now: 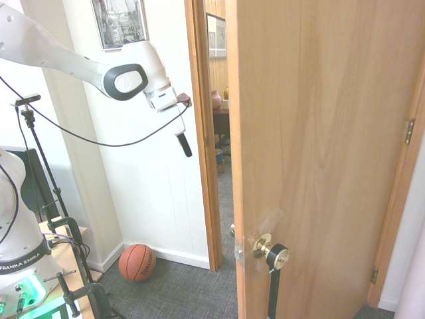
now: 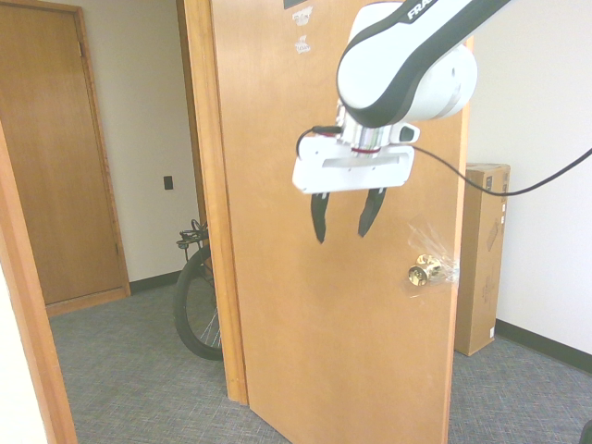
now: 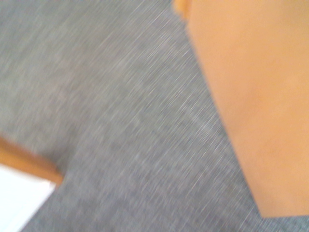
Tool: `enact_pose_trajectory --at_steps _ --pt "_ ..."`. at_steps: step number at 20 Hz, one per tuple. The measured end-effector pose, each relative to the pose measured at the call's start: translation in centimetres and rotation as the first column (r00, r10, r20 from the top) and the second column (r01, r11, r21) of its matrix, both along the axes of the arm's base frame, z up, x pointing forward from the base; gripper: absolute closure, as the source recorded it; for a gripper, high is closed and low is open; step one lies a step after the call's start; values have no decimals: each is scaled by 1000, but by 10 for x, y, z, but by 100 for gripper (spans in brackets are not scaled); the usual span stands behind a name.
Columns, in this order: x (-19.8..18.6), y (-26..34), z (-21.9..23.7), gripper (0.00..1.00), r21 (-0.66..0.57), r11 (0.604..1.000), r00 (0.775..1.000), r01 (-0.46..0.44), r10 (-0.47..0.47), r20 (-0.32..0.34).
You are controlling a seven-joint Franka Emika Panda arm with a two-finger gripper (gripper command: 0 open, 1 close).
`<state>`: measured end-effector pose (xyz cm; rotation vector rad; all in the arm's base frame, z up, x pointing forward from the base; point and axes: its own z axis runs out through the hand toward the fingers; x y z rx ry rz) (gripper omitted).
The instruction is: Close the door
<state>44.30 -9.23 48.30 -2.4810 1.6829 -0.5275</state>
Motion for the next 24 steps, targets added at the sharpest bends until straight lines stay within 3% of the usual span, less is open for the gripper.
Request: enact_pose_trajectory --at_steps 4,9,18,24 --pt "-15 -42 15 0 16 993 993 118 -119 13" --pt "-37 -108 28 0 49 962 962 270 -271 20" --pt "-78 -191 49 0 106 873 880 476 -472 -62" --pt "-99 -261 32 0 112 796 803 595 -586 -104"
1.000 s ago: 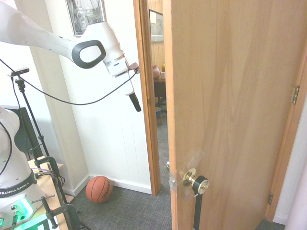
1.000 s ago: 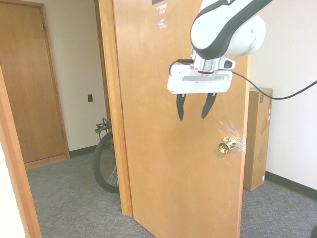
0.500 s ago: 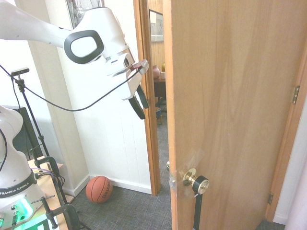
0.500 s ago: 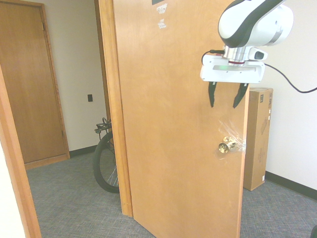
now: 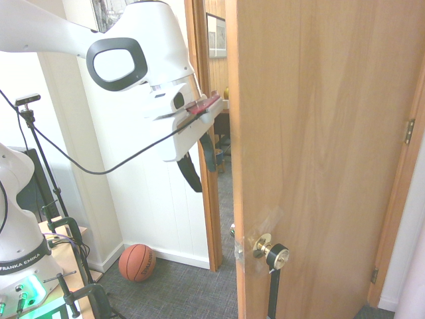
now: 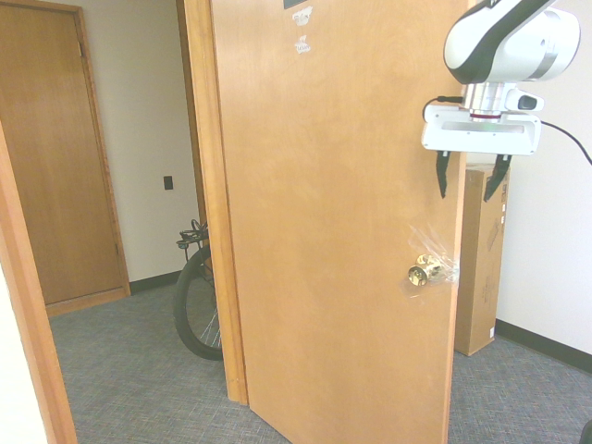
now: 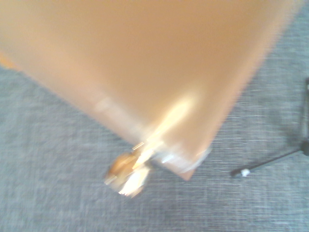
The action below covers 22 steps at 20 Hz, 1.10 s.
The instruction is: Close the door
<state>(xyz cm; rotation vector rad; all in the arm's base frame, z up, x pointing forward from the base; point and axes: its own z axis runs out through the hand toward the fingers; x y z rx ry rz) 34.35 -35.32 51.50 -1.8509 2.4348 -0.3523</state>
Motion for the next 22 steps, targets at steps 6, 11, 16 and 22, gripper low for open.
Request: enact_pose_trajectory --at_steps 6,11,16,22 --pt "-27 -25 12 0 11 998 998 67 -67 -3" --pt "-70 -56 12 0 26 992 993 121 -121 -1" --pt "-106 -78 9 0 37 987 987 159 -159 -1" --pt "-104 -119 6 0 33 984 984 174 -175 26"
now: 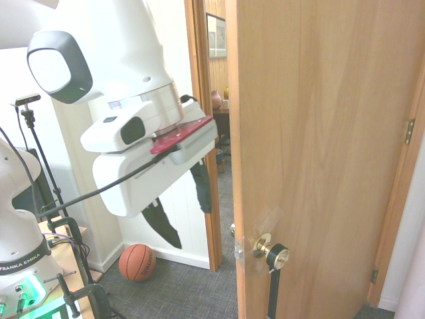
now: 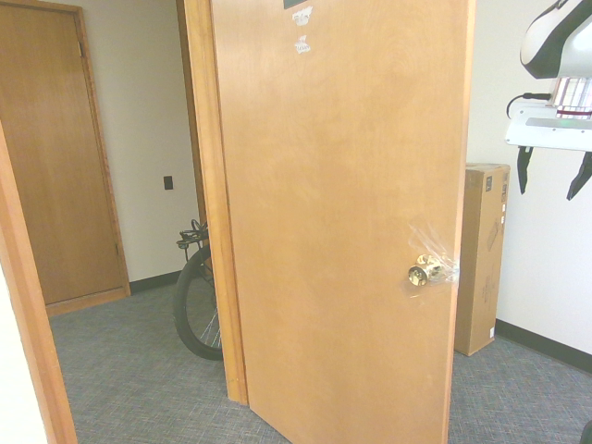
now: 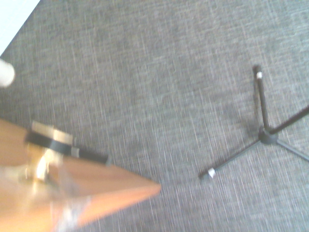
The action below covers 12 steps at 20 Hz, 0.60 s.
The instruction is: Close the door
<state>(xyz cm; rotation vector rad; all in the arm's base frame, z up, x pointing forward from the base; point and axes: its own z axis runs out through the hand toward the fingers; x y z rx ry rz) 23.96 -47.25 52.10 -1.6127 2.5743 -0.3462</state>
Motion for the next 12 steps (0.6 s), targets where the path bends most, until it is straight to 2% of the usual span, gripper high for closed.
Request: enact_pose_trajectory --at_steps 4,9,12 --pt "39 -34 4 0 -34 999 1000 -28 28 -1" --pt "127 -37 -5 0 -80 990 993 -115 115 -7" --pt "131 -40 -2 0 -98 988 993 -118 119 -2"
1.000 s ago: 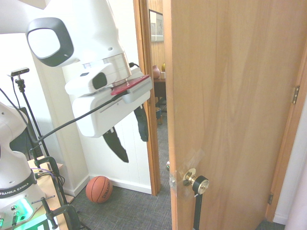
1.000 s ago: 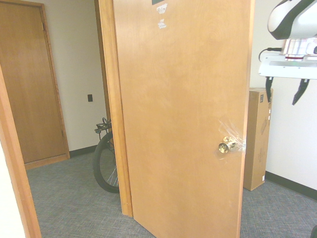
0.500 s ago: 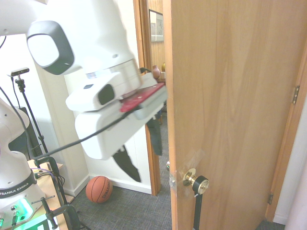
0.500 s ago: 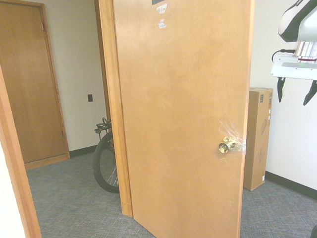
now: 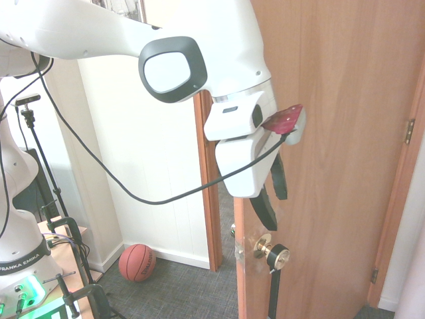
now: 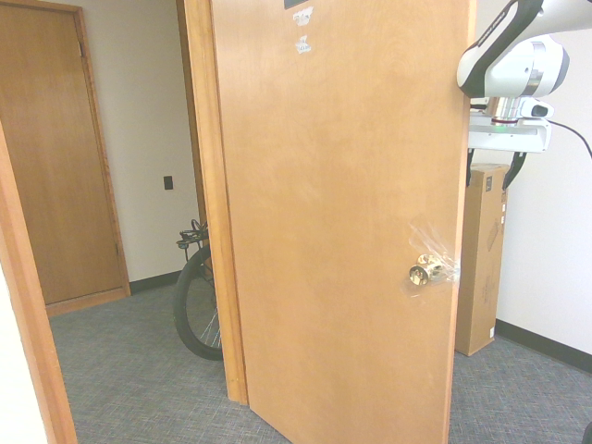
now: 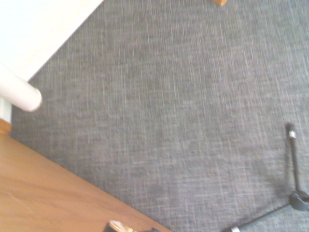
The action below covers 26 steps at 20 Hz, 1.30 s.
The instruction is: Close the door
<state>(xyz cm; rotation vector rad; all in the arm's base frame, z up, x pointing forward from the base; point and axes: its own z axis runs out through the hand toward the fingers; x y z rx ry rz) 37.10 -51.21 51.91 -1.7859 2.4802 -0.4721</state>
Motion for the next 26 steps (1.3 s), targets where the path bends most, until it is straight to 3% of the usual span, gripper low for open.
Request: enact_pose_trajectory --at_steps 5,26 --pt "9 18 1 0 -9 999 999 -47 47 -9" --pt "9 18 1 0 -9 999 999 -47 47 -9"
